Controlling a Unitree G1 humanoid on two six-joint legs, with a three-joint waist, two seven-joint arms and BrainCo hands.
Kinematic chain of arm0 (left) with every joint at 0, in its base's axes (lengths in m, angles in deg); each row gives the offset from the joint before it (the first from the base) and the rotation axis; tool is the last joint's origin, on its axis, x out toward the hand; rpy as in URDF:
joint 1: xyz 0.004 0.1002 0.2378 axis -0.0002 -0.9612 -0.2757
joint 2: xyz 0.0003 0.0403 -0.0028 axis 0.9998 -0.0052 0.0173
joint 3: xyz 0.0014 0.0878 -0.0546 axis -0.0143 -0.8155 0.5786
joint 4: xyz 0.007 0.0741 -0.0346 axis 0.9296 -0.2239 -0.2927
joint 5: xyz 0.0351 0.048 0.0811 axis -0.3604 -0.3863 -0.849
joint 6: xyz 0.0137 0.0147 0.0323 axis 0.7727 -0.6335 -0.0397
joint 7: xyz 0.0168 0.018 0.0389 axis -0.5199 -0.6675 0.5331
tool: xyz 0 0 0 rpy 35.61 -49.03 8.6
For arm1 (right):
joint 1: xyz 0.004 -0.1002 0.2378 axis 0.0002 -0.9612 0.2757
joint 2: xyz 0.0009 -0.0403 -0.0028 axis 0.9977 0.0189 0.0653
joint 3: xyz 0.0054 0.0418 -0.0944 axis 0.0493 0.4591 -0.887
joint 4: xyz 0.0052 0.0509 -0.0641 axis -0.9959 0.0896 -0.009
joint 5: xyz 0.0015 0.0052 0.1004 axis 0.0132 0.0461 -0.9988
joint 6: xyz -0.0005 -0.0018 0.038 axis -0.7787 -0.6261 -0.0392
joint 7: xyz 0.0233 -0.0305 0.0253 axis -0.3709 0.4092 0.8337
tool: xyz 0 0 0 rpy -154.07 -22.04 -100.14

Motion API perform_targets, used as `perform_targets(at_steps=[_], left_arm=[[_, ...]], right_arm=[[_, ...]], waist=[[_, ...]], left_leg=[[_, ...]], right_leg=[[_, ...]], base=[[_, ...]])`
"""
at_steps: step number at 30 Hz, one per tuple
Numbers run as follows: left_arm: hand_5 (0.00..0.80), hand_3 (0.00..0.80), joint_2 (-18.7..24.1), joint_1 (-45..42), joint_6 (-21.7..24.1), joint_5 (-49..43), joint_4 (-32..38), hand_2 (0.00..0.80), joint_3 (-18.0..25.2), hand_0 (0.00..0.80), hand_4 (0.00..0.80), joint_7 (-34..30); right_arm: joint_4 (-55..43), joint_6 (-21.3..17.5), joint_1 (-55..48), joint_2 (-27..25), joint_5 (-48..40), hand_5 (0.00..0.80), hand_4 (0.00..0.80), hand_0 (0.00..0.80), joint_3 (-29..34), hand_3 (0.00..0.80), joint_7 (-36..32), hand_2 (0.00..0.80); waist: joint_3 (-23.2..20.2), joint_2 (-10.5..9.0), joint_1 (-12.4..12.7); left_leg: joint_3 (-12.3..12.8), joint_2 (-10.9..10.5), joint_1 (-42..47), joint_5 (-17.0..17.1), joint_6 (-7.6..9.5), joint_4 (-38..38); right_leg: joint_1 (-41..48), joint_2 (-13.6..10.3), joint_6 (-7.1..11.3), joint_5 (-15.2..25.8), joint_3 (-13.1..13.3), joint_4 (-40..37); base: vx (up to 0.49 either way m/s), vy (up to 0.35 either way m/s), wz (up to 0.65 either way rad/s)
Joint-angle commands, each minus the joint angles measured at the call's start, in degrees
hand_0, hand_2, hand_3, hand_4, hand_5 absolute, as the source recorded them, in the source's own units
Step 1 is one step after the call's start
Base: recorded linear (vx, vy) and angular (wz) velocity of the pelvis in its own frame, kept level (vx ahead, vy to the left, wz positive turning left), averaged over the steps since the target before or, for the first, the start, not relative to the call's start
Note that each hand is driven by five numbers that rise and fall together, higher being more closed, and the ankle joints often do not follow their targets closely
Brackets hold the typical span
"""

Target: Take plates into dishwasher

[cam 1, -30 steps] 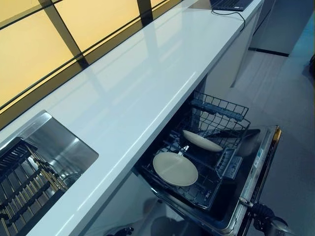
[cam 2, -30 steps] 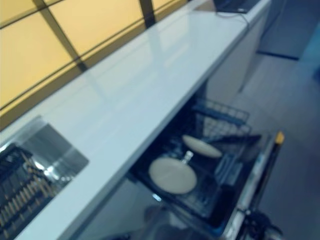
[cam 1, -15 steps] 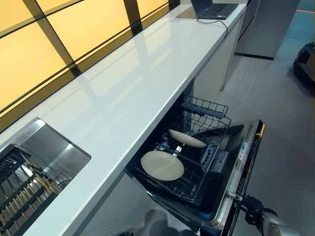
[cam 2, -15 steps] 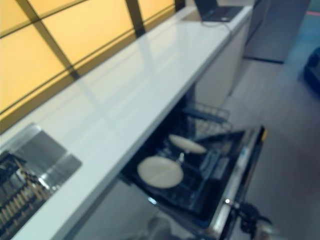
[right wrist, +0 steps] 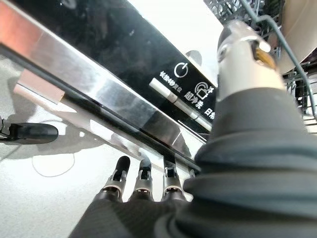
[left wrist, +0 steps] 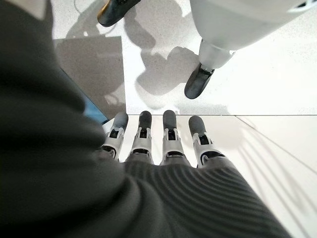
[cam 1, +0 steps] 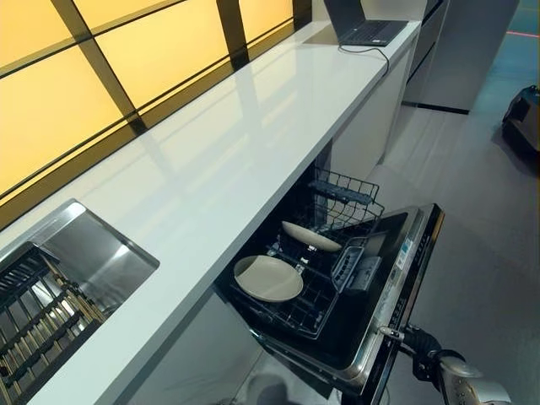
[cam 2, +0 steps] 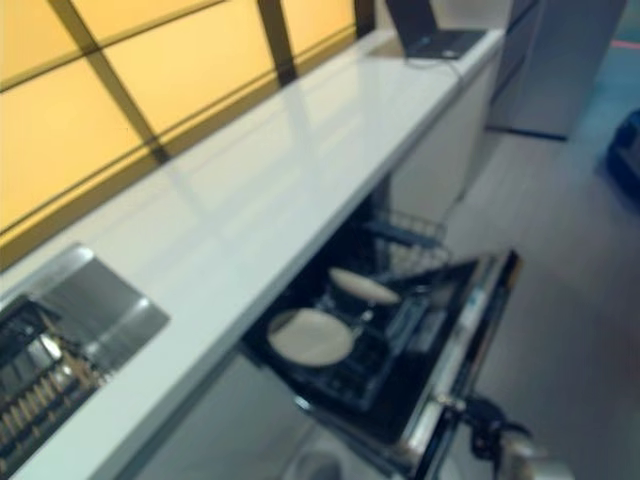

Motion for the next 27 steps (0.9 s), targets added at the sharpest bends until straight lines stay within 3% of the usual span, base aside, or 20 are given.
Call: perform_targets(at_steps=[1, 7, 27], left_arm=[[0.0, 0.0, 3.3, 4.9, 0.9, -1.9, -0.4, 0.0, -3.7, 0.0, 0.0, -0.4], [0.0, 0.0, 3.4, 4.8, 0.8, -2.4, -0.7, 0.0, -3.7, 0.0, 0.0, -0.1], [0.0, 0.0, 3.2, 4.2, 0.8, -2.2, -0.7, 0.0, -3.5, 0.0, 0.0, -0.6]], right_arm=[[-12.0, -5.0, 26.1, 15.8, -3.7, 0.0, 0.0, 0.0, -7.1, 0.0, -8.3, 0.0], [-12.0, -5.7, 27.2, 16.3, -3.6, 0.0, 0.0, 0.0, -8.0, 0.0, -7.5, 0.0], [-13.2, -7.3, 30.4, 17.8, -5.3, 0.0, 0.0, 0.0, -8.3, 0.0, -7.1, 0.0]], waist=[[-1.4, -3.12, 7.0], [-1.5, -3.84, 7.9], [-1.4, -3.23, 9.4]], left_leg=[[1.2, -4.9, -1.1, -1.9, 1.23, 0.3], [0.9, -4.8, -0.4, -2.4, 1.69, 0.3], [0.1, -6.5, 2.6, -4.8, 3.43, 0.3]], right_leg=[[2.8, -1.2, 1.62, -8.2, -1.9, 4.4], [3.4, -1.4, 1.61, -8.7, -2.4, 5.1], [4.6, -3.5, 2.42, -9.1, -1.2, 6.8]], base=[[0.055, -0.017, 0.0], [0.059, -0.021, 0.0], [0.047, 0.022, 0.05]])
